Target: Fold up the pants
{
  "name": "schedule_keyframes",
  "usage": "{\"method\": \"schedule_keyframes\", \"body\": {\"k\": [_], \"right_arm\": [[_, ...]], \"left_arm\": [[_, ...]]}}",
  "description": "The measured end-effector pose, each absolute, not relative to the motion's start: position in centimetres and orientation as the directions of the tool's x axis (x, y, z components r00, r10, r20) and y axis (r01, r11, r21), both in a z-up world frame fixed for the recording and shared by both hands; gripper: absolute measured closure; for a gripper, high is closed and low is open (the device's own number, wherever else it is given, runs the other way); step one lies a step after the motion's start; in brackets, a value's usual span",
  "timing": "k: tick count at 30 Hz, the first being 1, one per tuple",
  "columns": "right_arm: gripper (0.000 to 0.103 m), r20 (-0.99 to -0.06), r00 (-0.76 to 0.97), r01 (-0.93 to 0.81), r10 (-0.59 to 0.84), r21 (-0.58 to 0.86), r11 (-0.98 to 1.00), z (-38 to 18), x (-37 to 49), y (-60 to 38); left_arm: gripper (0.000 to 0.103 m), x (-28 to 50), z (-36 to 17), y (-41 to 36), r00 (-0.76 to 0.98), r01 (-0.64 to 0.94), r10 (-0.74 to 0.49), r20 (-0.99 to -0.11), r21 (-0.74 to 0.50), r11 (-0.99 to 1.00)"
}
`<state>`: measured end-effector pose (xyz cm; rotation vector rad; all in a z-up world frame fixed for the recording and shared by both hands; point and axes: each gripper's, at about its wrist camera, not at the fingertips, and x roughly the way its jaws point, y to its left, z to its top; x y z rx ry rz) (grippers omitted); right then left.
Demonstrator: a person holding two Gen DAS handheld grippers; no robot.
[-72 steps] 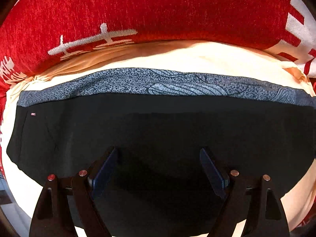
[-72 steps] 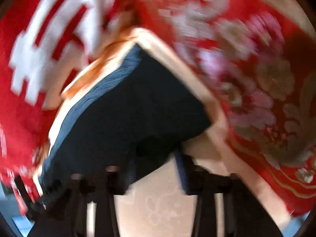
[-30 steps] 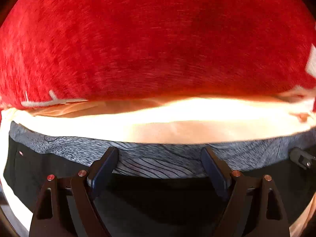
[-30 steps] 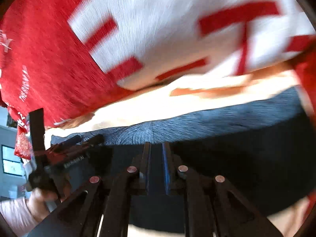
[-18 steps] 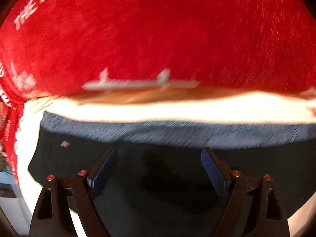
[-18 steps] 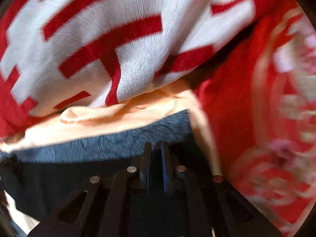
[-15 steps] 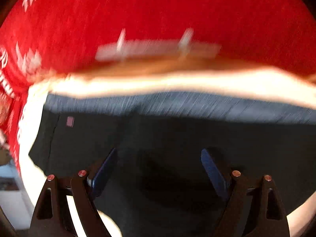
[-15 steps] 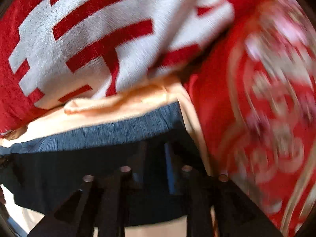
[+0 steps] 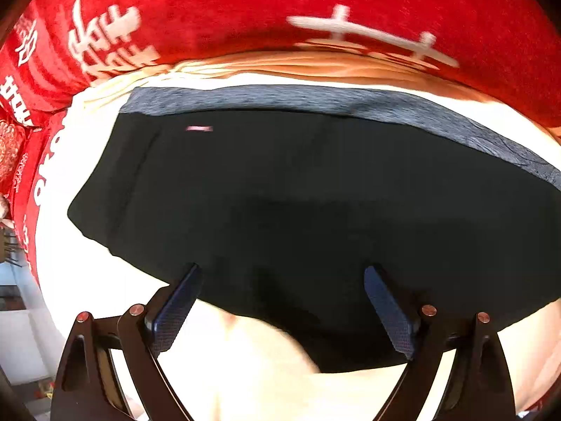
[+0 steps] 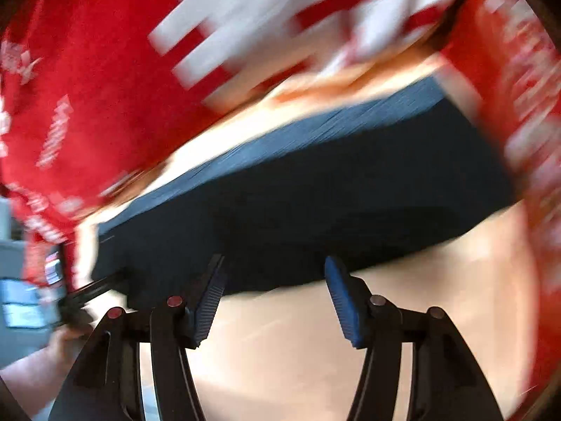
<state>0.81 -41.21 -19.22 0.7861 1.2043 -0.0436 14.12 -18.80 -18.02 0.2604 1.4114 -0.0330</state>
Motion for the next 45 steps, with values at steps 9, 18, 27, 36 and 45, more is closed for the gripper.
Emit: {"method": "schedule_keyframes", "body": {"k": [9, 18, 27, 36, 45], "right_arm": [[0.041, -0.629, 0.368, 0.416, 0.685, 0.770, 0.484, -27.2, 6.8, -23.3], [0.046, -0.600, 0.455, 0.459, 0.658, 0.791, 0.404, -29.6, 8.0, -19.5], [0.055, -0.645, 0.428, 0.433, 0.633, 0.761, 0.482, -27.8, 8.7, -19.0], [0.095, -0.646, 0.405, 0.453, 0.647, 0.756, 0.472, -28.2, 10.7, -19.5], [0.096, -0.736, 0.330, 0.516, 0.591, 0.665, 0.540, -29.5, 7.8, -19.0]], "left_arm": [[0.009, 18.9, -17.8, -9.4, 0.278, 0.204, 0.165, -0.946, 0.226, 0.953], [0.001, 22.4, -21.8, -1.4, 0.275, 0.256, 0.078, -0.958, 0.151, 0.955], [0.000, 23.1, -22.3, -0.2, 0.273, 0.264, 0.028, -0.962, 0.103, 0.959], [0.000, 24.4, -23.0, 1.6, 0.253, 0.295, -0.004, -0.967, 0.074, 0.953], [0.000, 23.8, -21.6, 1.4, 0.246, 0.282, 0.060, -0.967, 0.130, 0.950]]}}
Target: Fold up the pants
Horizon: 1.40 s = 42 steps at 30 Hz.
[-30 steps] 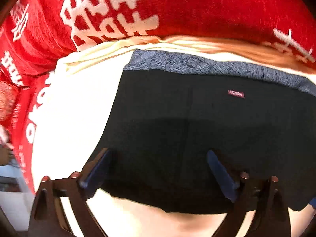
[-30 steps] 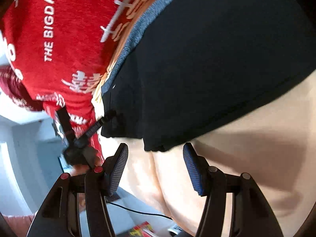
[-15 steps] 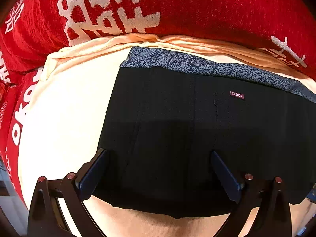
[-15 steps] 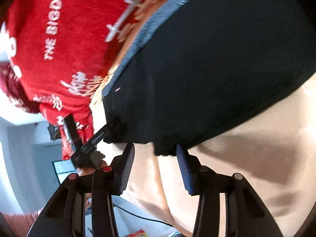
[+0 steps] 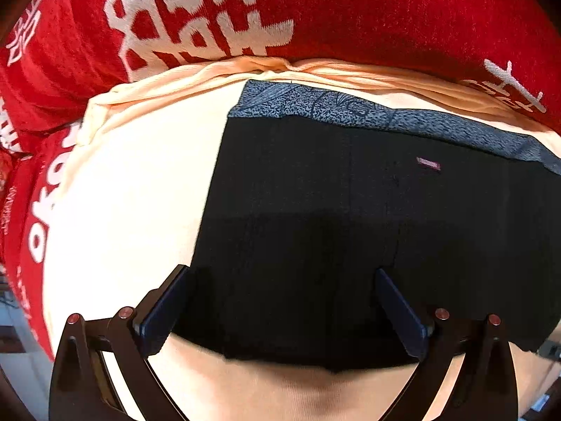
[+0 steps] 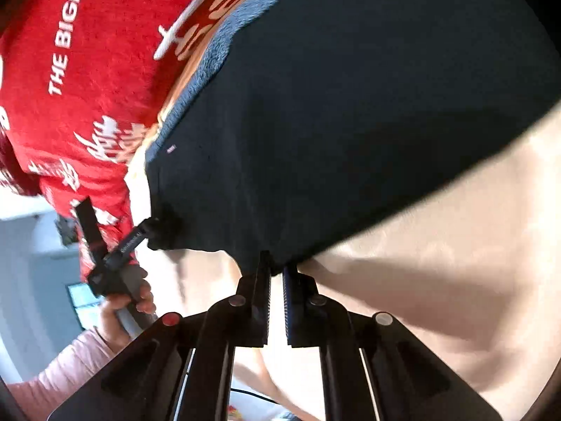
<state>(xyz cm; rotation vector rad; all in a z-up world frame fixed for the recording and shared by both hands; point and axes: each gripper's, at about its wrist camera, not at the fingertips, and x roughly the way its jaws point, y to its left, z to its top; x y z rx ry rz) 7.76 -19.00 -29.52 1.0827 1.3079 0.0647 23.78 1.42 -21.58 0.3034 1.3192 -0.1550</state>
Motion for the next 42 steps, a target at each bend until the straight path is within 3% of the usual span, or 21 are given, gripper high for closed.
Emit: {"method": "schedule_keyframes", "body": {"k": [2, 5, 7, 8, 9, 14, 22, 29, 34, 42], "right_arm": [[0.090, -0.783, 0.258, 0.515, 0.566, 0.607, 0.605, -28.5, 6.9, -19.5], [0.090, -0.830, 0.297, 0.446, 0.472, 0.558, 0.700, -24.9, 6.3, -21.9], [0.078, -0.871, 0.327, 0.422, 0.367, 0.482, 0.768, -22.8, 7.0, -24.0], [0.067, -0.888, 0.341, 0.418, 0.308, 0.437, 0.796, -22.0, 7.6, -25.1], [0.066, -0.899, 0.347, 0.415, 0.268, 0.403, 0.816, -21.6, 8.2, -26.0], [0.066, -0.958, 0.260, 0.464, 0.120, 0.233, 0.855, -24.1, 10.5, -29.7], [0.066, -0.955, 0.292, 0.453, 0.044, 0.179, 0.873, -24.1, 8.4, -28.3], [0.066, -0.942, 0.316, 0.479, 0.112, 0.260, 0.838, -24.0, 7.1, -28.9], [0.066, -0.946, 0.308, 0.462, 0.097, 0.238, 0.854, -24.1, 7.2, -28.2], [0.066, -0.947, 0.305, 0.470, 0.099, 0.240, 0.849, -24.4, 7.6, -27.9]], "left_arm": [[0.000, 22.8, -19.8, 0.5, 0.264, 0.302, 0.037, -0.964, 0.119, 0.946], [0.000, 20.9, -17.7, -2.9, 0.297, 0.386, -0.030, -0.954, 0.091, 0.918], [0.000, 20.1, -17.6, -5.8, 0.286, 0.432, -0.080, -0.955, 0.054, 0.900], [0.000, 19.8, -18.1, -7.9, 0.268, 0.453, -0.110, -0.957, 0.024, 0.891], [0.000, 19.6, -18.6, -9.3, 0.258, 0.458, -0.121, -0.958, 0.011, 0.889], [0.000, 17.4, -22.8, -15.0, 0.194, 0.499, -0.110, -0.975, 0.002, 0.867], [0.000, 15.9, -22.8, -14.1, 0.198, 0.511, -0.071, -0.978, 0.041, 0.859], [0.000, 19.7, -20.7, -14.7, 0.223, 0.479, -0.083, -0.971, 0.035, 0.877], [0.000, 22.5, -20.9, -15.2, 0.241, 0.465, -0.056, -0.969, 0.065, 0.883], [0.000, 19.9, -21.9, -12.7, 0.214, 0.475, -0.029, -0.976, 0.078, 0.876]]}}
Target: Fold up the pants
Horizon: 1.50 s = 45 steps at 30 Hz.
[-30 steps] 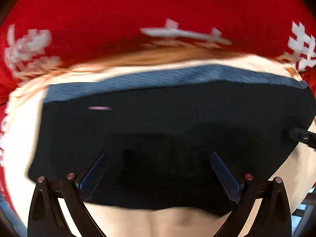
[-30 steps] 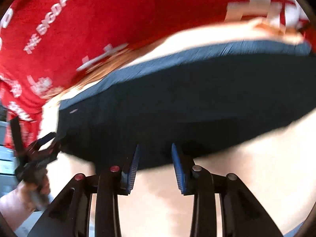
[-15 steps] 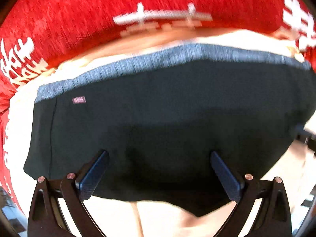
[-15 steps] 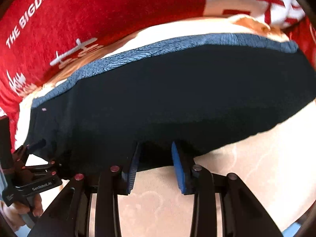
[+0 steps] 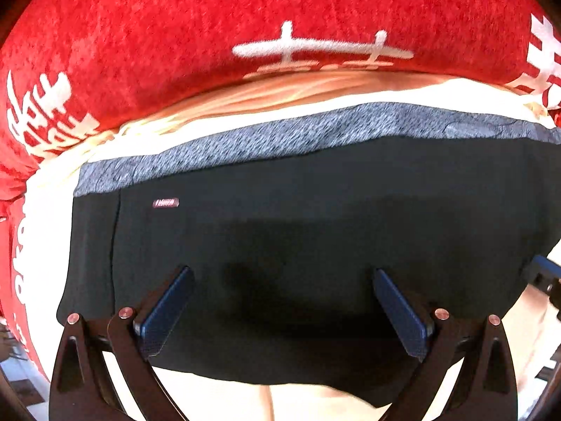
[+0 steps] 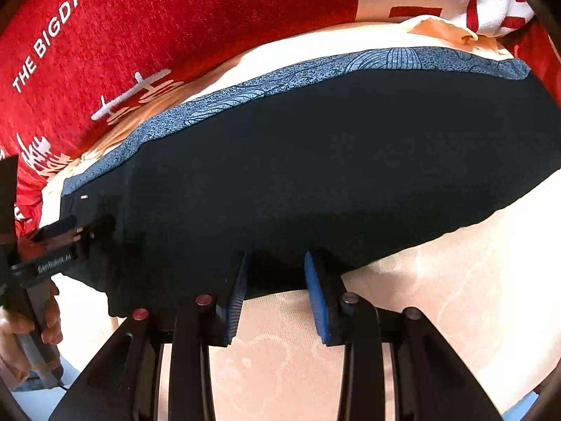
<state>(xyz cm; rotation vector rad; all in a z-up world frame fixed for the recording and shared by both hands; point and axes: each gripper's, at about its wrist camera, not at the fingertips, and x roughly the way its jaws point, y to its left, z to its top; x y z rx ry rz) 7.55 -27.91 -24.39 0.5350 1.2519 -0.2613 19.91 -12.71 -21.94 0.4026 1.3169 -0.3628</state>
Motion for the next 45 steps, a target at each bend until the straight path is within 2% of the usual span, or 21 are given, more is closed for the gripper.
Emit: {"method": "schedule_keyframes", "body": {"k": [12, 25, 37, 42, 45], "right_arm": [[0.066, -0.952, 0.293, 0.490, 0.091, 0.231, 0.841, -24.5, 8.1, -27.7], [0.065, -0.958, 0.237, 0.535, 0.159, 0.266, 0.802, -24.4, 7.0, -26.6], [0.065, -0.959, 0.247, 0.459, 0.141, 0.244, 0.854, -22.1, 7.8, -23.3], [0.065, -0.959, 0.237, 0.461, 0.158, 0.254, 0.850, -22.4, 8.3, -23.0], [0.065, -0.957, 0.239, 0.476, 0.163, 0.262, 0.840, -22.3, 7.9, -23.2]], "left_arm": [[0.000, 21.0, -22.4, -7.1, 0.211, 0.446, -0.030, -0.977, 0.069, 0.892], [0.000, 20.2, -19.5, -4.8, 0.244, 0.422, -0.019, -0.969, 0.089, 0.902], [0.000, 28.8, -18.5, 1.5, 0.369, 0.291, 0.056, -0.928, 0.173, 0.941], [0.000, 32.2, -22.2, 4.9, 0.329, 0.208, 0.198, -0.923, 0.275, 0.939], [0.000, 32.6, -22.4, 7.9, 0.300, 0.139, 0.178, -0.937, 0.227, 0.964]]}}
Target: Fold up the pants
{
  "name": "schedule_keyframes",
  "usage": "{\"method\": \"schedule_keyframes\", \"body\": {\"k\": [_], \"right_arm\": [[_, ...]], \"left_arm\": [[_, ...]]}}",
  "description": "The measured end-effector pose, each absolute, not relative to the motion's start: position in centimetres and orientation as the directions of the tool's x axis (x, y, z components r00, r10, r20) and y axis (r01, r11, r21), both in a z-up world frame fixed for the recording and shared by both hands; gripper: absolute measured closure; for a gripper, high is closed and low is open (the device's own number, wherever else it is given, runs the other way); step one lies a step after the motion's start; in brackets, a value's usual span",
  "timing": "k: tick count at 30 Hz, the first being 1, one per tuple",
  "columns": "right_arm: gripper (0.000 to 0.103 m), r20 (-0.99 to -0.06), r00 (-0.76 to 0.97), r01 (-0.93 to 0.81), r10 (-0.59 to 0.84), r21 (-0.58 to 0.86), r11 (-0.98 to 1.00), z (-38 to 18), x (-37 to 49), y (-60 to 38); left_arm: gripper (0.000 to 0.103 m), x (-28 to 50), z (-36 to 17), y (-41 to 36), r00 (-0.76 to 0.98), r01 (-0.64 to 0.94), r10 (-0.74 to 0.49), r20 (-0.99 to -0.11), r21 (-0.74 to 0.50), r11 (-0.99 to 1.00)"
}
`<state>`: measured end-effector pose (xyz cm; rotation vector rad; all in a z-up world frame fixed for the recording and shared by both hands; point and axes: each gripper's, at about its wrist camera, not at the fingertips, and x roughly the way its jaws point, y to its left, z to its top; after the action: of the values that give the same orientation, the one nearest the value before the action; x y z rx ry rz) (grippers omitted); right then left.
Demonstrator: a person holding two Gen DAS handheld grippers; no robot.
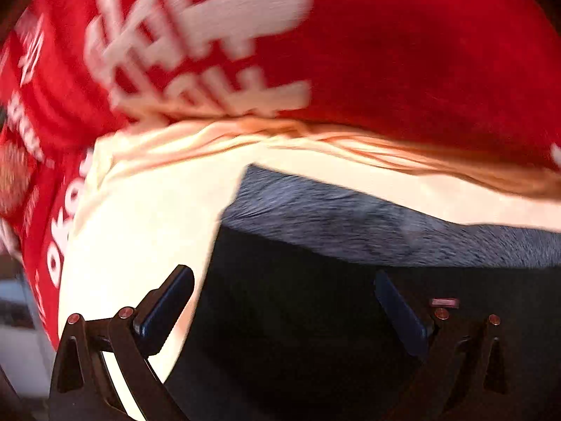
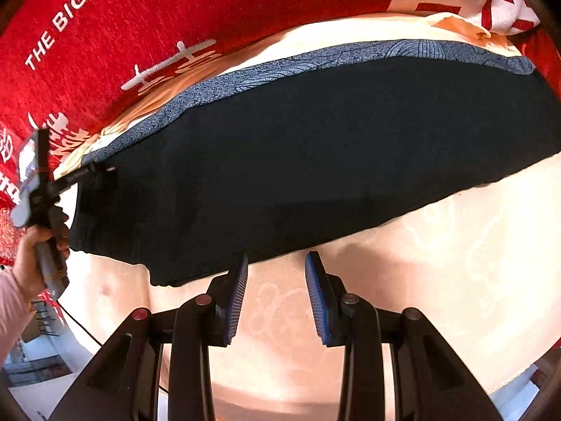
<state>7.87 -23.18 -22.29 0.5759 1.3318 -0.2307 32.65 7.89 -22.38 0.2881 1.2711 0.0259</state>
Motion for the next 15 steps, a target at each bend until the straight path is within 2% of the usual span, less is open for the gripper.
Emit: {"method": "schedule_keyframes", "body": {"k": [4, 8, 15], "right_arm": [[0.065, -0.958, 0.235, 0.507, 0.164, 0.265, 0.820, -22.2, 6.9, -24.4], [0.065, -0.955, 0.240, 0.555, 0.173, 0.281, 0.783, -21.9, 5.6, -26.4], [0.065, -0.950, 0.278, 0.623, 0.144, 0.292, 0.726, -21.1, 2.6, -31.4]], "left_arm": [[0.000, 31.6, -21.1, 8.3, 0.280, 0.167, 0.203, -0.938, 0.256, 0.952], [0.000, 28.5, -19.5, 5.3, 0.290, 0.270, 0.145, -0.946, 0.226, 0.936], [0.000, 23.1, -17.5, -6.9, 0.266, 0.438, -0.002, -0.964, 0.119, 0.891]]}}
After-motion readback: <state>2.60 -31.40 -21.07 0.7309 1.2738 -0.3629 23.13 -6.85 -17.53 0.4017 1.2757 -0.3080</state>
